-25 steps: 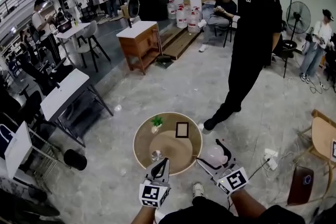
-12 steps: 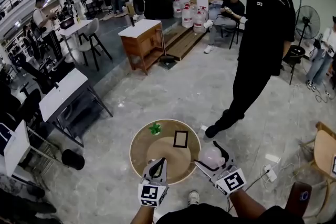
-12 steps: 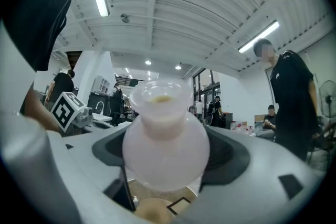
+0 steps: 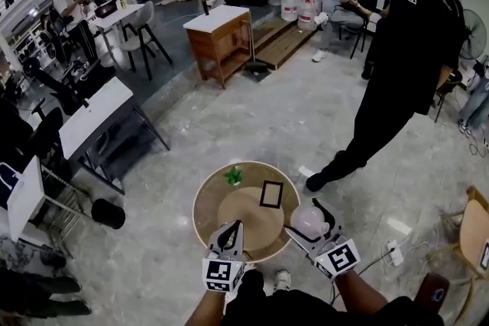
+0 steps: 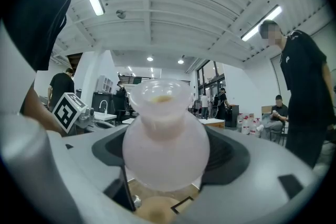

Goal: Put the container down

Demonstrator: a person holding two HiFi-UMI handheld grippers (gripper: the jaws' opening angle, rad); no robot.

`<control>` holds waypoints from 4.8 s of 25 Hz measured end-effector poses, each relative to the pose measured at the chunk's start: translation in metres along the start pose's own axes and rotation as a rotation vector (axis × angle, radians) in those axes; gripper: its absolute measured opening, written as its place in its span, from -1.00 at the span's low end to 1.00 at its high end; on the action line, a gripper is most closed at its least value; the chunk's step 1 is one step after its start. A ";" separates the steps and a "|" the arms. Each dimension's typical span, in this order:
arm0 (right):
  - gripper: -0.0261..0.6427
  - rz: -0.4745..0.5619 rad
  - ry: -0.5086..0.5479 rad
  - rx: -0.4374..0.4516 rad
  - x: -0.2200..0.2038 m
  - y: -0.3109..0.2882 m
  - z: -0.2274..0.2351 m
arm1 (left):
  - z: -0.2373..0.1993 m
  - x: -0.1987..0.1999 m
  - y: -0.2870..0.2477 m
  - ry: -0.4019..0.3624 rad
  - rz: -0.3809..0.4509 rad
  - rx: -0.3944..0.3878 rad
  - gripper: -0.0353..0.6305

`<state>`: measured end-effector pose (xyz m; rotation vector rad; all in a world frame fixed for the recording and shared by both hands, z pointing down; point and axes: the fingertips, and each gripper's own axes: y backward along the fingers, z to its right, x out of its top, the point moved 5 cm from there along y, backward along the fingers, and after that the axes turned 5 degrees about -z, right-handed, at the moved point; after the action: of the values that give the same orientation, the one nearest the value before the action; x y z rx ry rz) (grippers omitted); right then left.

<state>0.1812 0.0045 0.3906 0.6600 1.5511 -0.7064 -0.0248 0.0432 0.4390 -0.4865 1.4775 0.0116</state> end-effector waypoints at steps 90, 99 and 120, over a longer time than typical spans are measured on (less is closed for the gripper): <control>0.28 -0.912 0.039 0.258 -0.528 -0.383 -0.067 | -0.264 -0.250 -0.188 0.270 -0.176 0.281 -0.92; 0.28 -0.801 0.042 0.282 -0.452 -0.362 -0.050 | -0.250 -0.221 -0.177 0.270 -0.177 0.265 -0.92; -0.37 -0.267 0.125 0.132 -0.076 -0.273 0.027 | -0.195 -0.006 -0.167 0.155 -0.023 0.121 -0.92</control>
<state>-0.0011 -0.1937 0.4818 0.6096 1.7381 -0.9896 -0.1599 -0.1683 0.4923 -0.4131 1.6137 -0.1363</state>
